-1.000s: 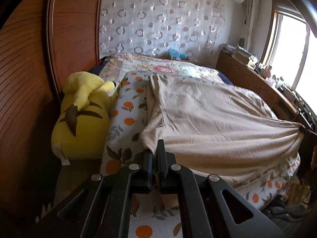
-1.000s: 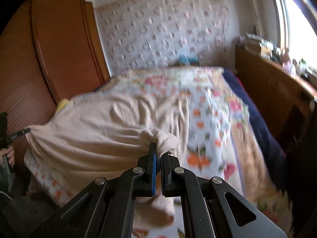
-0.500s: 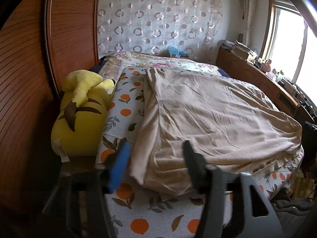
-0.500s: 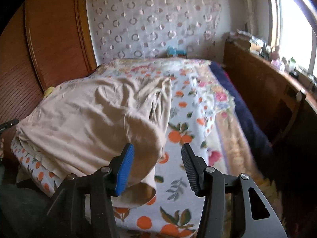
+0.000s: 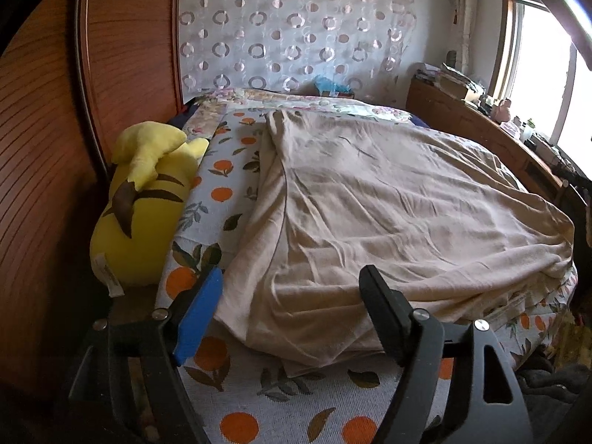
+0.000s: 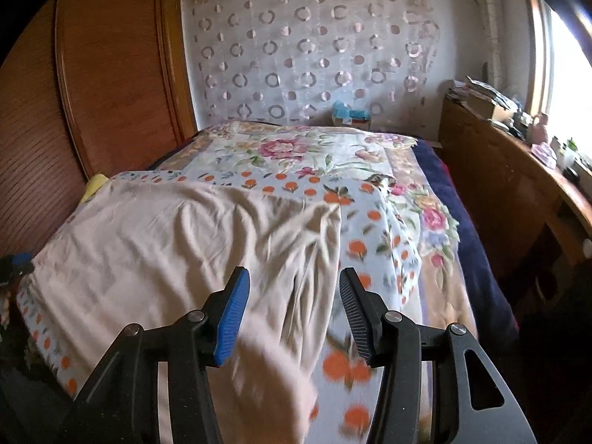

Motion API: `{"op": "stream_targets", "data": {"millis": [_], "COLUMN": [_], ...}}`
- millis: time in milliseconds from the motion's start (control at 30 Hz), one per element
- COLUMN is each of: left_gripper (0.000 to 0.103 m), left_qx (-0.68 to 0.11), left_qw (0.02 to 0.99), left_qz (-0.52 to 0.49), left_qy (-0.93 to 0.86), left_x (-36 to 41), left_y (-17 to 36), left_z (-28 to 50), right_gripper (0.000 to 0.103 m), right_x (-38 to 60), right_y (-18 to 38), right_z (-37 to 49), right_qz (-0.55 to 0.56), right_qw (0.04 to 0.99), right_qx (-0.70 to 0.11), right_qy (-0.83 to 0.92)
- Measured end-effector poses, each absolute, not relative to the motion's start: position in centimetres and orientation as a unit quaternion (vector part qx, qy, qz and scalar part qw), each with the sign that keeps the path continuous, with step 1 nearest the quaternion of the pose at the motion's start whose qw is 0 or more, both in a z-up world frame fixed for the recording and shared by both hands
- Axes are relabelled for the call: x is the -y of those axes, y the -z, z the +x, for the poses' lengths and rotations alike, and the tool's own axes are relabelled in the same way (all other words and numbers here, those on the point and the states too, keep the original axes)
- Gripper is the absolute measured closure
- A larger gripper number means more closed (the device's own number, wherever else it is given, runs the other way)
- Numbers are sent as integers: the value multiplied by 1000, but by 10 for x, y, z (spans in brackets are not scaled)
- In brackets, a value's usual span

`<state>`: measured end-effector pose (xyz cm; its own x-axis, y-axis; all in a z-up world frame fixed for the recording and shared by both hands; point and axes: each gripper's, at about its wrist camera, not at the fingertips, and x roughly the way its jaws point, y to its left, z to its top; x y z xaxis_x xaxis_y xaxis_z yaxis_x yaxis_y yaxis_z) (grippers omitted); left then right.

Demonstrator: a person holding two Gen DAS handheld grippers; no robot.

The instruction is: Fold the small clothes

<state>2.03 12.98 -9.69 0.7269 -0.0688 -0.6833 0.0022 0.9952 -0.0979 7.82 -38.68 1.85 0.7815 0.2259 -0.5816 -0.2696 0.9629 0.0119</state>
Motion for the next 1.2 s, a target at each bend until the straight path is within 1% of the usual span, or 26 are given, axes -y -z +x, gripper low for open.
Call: {"op": "stream_targets", "data": {"millis": [133, 167, 267, 300, 367, 500, 533, 567, 633, 733, 833, 933, 1100, 1133, 1167, 1200], "left_gripper": [26, 26, 26, 26, 26, 26, 26, 26, 26, 26, 26, 26, 26, 26, 26, 26], "left_qx": [-374, -375, -382, -384, -389, -386, -387, -387, -387, -386, -386, -385, -385, -385, -385, -385], "left_qw": [926, 925, 923, 922, 920, 921, 921, 921, 921, 922, 922, 922, 922, 922, 922, 922], "left_qz": [-49, -50, -48, -48, -48, -46, -46, -45, -42, -40, -33, -34, -33, -34, -34, -33], "left_qy": [17, 18, 18, 18, 18, 15, 15, 15, 16, 16, 13, 11, 12, 11, 11, 11], "left_x": [-131, -130, -129, -129, -128, -126, -126, -125, -124, -125, -123, -123, -123, -122, -122, -122], "left_y": [102, 104, 109, 111, 114, 114, 114, 114, 114, 114, 115, 115, 115, 116, 116, 116], "left_z": [22, 23, 25, 25, 26, 26, 27, 27, 27, 28, 28, 28, 29, 28, 28, 28], "right_gripper": [51, 52, 63, 68, 72, 78, 81, 90, 101, 102, 102, 102, 102, 100, 95, 86], "right_x": [384, 383, 381, 380, 377, 379, 379, 381, 380, 380, 387, 390, 377, 374, 373, 368], "right_y": [-10, -7, 8, 12, 23, 36, 38, 41, 39, 22, 5, -1, 0, -3, -4, -9], "right_z": [128, 139, 175, 184, 205, 237, 244, 248, 256, 259, 261, 264, 259, 254, 250, 252], "right_qz": [-41, -41, -28, -24, -21, -12, -15, -12, -4, -3, -3, -3, -37, -45, -52, -56], "right_qw": [935, 933, 922, 919, 913, 906, 905, 904, 901, 911, 925, 929, 926, 926, 926, 925], "right_qx": [-326, -334, -362, -369, -385, -405, -409, -413, -414, -392, -369, -364, -372, -371, -372, -373], "right_qy": [-132, -131, -135, -136, -136, -122, -113, -111, -128, -127, -89, -69, -51, -46, -40, -39]}}
